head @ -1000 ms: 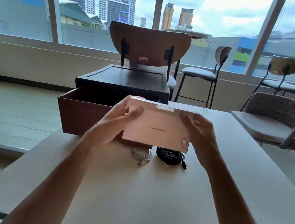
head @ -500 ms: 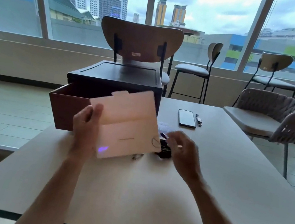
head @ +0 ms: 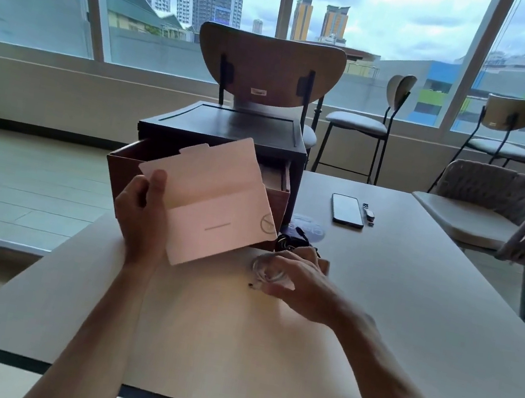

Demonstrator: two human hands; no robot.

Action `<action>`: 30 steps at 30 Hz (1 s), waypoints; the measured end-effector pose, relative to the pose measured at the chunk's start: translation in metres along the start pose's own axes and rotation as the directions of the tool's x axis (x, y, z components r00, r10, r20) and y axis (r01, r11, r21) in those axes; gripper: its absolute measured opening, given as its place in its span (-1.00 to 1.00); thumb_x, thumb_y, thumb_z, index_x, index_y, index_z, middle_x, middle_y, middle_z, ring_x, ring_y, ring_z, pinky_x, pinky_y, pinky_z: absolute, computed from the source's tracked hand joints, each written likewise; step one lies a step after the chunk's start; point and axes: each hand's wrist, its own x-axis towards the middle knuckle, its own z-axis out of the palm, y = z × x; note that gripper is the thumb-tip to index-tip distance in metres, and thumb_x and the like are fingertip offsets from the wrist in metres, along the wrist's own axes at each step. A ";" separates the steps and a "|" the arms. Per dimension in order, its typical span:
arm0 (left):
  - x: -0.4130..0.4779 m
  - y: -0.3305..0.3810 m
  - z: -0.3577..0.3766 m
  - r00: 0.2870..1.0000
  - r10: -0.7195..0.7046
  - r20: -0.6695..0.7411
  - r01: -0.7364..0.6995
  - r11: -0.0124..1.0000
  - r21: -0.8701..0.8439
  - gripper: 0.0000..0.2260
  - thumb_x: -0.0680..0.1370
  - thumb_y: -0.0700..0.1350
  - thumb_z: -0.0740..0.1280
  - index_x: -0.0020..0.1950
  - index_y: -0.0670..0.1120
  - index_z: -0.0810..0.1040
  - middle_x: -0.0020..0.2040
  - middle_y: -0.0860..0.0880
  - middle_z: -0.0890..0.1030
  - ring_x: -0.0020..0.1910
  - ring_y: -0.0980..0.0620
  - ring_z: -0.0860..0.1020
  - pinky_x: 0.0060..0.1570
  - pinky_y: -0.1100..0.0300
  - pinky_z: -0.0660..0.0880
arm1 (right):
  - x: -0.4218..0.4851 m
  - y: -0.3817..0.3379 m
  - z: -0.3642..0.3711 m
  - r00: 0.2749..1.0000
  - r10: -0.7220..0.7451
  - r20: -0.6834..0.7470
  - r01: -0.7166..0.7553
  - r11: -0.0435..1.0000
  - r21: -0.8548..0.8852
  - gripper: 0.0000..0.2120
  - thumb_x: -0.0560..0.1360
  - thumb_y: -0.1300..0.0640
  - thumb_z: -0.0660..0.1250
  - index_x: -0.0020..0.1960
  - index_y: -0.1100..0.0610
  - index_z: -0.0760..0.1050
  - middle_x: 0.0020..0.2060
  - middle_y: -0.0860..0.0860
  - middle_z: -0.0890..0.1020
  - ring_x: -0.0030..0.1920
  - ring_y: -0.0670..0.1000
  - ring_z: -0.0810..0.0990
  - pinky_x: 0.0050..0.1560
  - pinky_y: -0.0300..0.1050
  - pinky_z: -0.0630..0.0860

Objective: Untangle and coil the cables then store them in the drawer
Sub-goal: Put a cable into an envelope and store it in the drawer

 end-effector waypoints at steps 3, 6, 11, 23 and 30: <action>0.000 -0.004 0.000 1.000 -0.019 0.025 0.019 1.000 -0.019 -0.57 0.65 -0.05 0.29 -0.33 -0.25 0.32 -0.39 0.03 0.28 -0.40 0.20 0.23 -0.38 0.27 0.19 | -0.016 0.016 -0.013 1.000 0.007 0.029 -0.011 0.988 0.157 -0.83 0.48 -0.19 0.39 0.02 -0.16 0.57 0.04 -0.24 0.60 0.19 -0.09 0.39 0.15 -0.07 0.21; -0.001 -0.001 0.002 0.999 -0.030 0.038 0.031 0.999 -0.010 -0.58 0.65 -0.07 0.30 -0.37 -0.12 0.28 -0.40 0.03 0.27 -0.42 0.21 0.23 -0.41 0.28 0.17 | -0.036 0.031 -0.039 0.993 0.065 -0.095 -0.003 0.839 0.544 -0.82 0.54 -0.06 0.39 -0.12 0.05 0.59 -0.16 -0.09 0.65 -0.13 -0.09 0.55 -0.03 -0.10 0.42; -0.013 0.004 0.010 0.990 0.004 0.140 -0.007 1.000 0.019 -0.57 0.65 -0.04 0.30 -0.38 -0.05 0.27 -0.41 0.04 0.27 -0.40 0.19 0.22 -0.36 0.18 0.19 | -0.049 0.035 -0.069 0.863 0.295 -0.410 0.210 0.528 0.823 -0.55 0.40 -0.32 0.42 -0.07 0.07 0.67 -0.09 0.05 0.68 -0.07 -0.03 0.57 -0.05 -0.11 0.51; -0.062 0.012 0.038 0.889 0.027 0.456 -0.035 0.999 0.009 -0.60 0.67 0.01 0.26 -0.27 -0.22 0.46 -0.37 -0.04 0.42 -0.36 0.11 0.36 -0.41 0.08 0.31 | -0.020 0.005 -0.035 0.789 0.278 -0.548 0.168 0.760 0.628 -0.86 0.61 0.16 0.32 -0.03 0.13 0.65 -0.24 -0.05 0.67 -0.21 -0.10 0.61 -0.20 -0.09 0.54; -0.066 0.017 0.038 0.903 0.030 0.429 -0.035 0.999 0.005 -0.63 0.67 -0.02 0.27 -0.30 -0.15 0.47 -0.39 0.02 0.40 -0.37 0.14 0.32 -0.39 0.13 0.29 | -0.018 -0.001 -0.028 0.702 0.367 -0.611 0.027 0.843 0.538 -0.90 0.48 0.05 0.49 -0.09 0.04 0.60 -0.23 -0.10 0.72 -0.20 -0.21 0.67 -0.18 -0.30 0.51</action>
